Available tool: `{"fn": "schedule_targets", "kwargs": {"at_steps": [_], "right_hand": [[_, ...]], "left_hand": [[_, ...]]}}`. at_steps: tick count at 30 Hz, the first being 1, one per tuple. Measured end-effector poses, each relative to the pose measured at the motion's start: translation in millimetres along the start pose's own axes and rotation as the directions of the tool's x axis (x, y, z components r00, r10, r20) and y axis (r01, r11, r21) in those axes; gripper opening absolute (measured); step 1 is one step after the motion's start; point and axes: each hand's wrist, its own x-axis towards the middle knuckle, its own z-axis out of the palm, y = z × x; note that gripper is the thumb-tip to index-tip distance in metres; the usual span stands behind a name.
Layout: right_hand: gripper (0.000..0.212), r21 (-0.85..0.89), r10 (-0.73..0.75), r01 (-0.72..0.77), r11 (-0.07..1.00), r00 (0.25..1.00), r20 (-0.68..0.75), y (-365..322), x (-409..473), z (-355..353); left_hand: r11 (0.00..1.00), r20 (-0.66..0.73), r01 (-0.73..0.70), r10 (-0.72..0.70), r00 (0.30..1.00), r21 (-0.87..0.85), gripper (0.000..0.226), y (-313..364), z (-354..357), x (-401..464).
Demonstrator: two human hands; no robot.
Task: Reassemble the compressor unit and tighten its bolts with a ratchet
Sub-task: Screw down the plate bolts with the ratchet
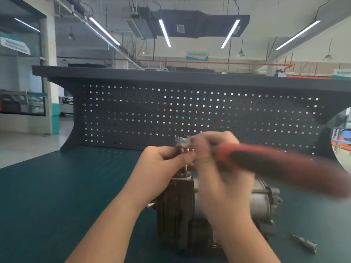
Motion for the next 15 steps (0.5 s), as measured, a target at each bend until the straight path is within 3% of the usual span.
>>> {"fn": "schedule_targets", "kwargs": {"at_steps": [1,2,4,5,7,9,11,13,15], "right_hand": [[0.009,0.163,0.18,-0.158,0.974,0.975,-0.131,1.2,6.8,-3.7],[0.011,0.367,0.392,-0.293,0.883,0.89,-0.234,7.0,12.5,-7.4],[0.016,0.714,0.674,-0.388,0.583,0.722,-0.158,14.1,17.2,-14.1],[0.017,0.763,0.701,-0.388,0.517,0.703,-0.117,14.5,15.5,-13.8],[0.015,0.712,0.562,-0.329,0.621,0.819,-0.112,6.3,10.0,-5.3],[0.017,0.437,0.228,-0.163,0.884,0.968,-0.1,-7.2,5.5,4.0],[0.023,0.144,-0.048,0.056,0.988,0.997,-0.058,-9.9,0.0,12.2],[0.022,0.092,-0.089,0.094,0.991,0.994,-0.058,-11.2,-4.3,15.5],[0.013,0.187,0.038,-0.016,0.982,0.993,-0.114,-12.3,-2.9,12.5]], "left_hand": [[0.999,0.01,-0.03,0.03,0.999,-0.022,0.016,-2.1,-0.9,-0.6],[0.999,0.009,-0.044,0.044,0.999,-0.008,0.019,-5.3,-1.6,-0.1],[0.999,0.005,-0.041,0.04,0.999,0.015,0.022,-8.2,-0.5,1.8],[0.999,0.004,-0.042,0.042,0.999,0.017,0.022,-9.3,-0.7,2.0],[0.999,0.01,-0.04,0.041,0.999,-0.002,0.021,-7.2,0.2,1.2],[0.999,0.003,-0.035,0.035,0.999,-0.026,0.023,-7.8,-0.4,0.9],[1.0,-0.033,-0.026,0.026,0.999,0.008,0.019,-9.4,-2.5,2.0],[0.999,-0.039,-0.009,0.01,0.999,0.04,0.017,-10.0,-4.5,2.4],[1.0,-0.013,-0.008,0.008,1.0,0.002,0.016,-9.1,-5.2,2.2]]}}
